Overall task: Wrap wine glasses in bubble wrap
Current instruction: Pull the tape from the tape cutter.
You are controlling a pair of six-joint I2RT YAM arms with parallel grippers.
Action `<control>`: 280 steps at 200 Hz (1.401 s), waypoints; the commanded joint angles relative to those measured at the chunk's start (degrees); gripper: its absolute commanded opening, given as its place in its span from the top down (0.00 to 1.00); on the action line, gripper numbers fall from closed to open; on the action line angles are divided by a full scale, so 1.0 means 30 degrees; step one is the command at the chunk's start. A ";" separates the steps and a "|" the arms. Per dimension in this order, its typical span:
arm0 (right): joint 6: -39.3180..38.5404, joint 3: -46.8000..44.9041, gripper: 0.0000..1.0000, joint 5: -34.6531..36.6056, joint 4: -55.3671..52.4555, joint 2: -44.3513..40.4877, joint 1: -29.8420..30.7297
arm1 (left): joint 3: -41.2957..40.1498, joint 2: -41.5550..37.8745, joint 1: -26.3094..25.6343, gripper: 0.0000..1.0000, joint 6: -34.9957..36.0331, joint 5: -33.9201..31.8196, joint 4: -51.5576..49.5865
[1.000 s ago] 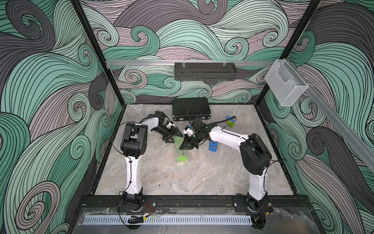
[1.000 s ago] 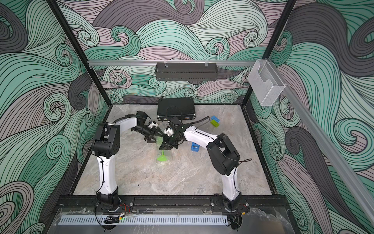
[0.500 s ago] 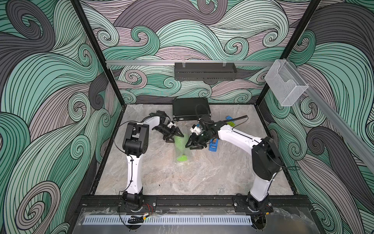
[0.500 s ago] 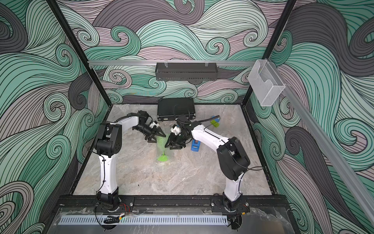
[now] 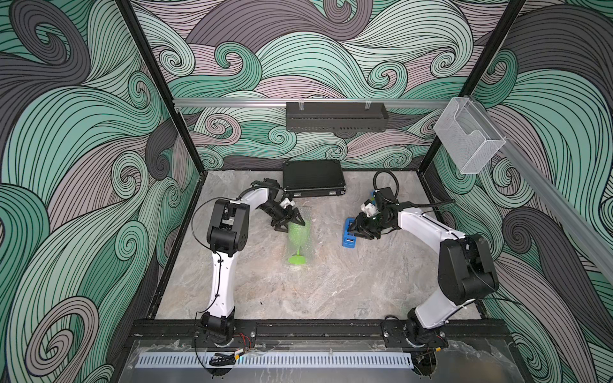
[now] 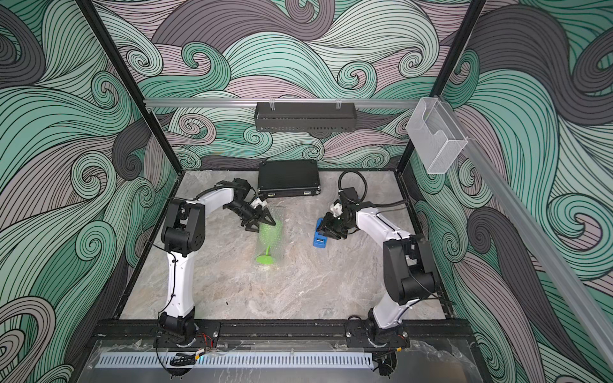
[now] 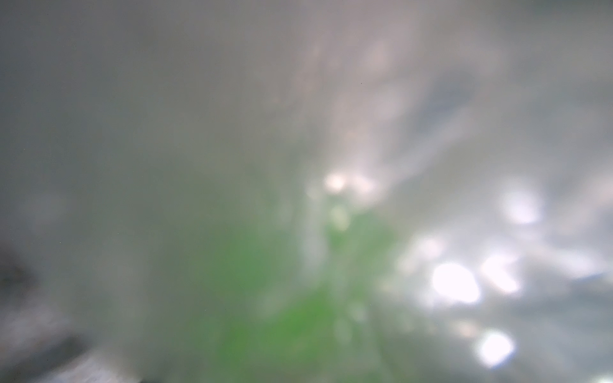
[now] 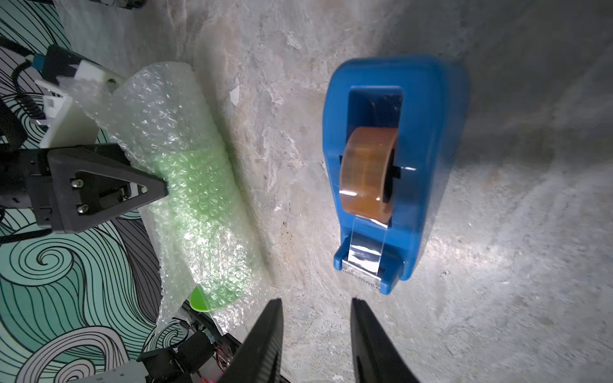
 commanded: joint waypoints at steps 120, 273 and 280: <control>0.0234 -0.2265 0.63 -0.1462 0.3471 0.0707 -0.1347 | -0.0861 0.1407 -0.0437 0.28 0.0159 -0.3405 -0.0556; 0.1501 -0.3561 0.73 -0.2955 0.6279 0.1712 -0.1524 | -0.1360 0.1031 -0.0440 0.28 0.0042 -0.3348 -0.0264; 0.1521 -0.3574 0.75 -0.3015 0.6337 0.1668 -0.1583 | -0.1360 0.1041 -0.0447 0.28 0.0042 -0.3348 -0.0262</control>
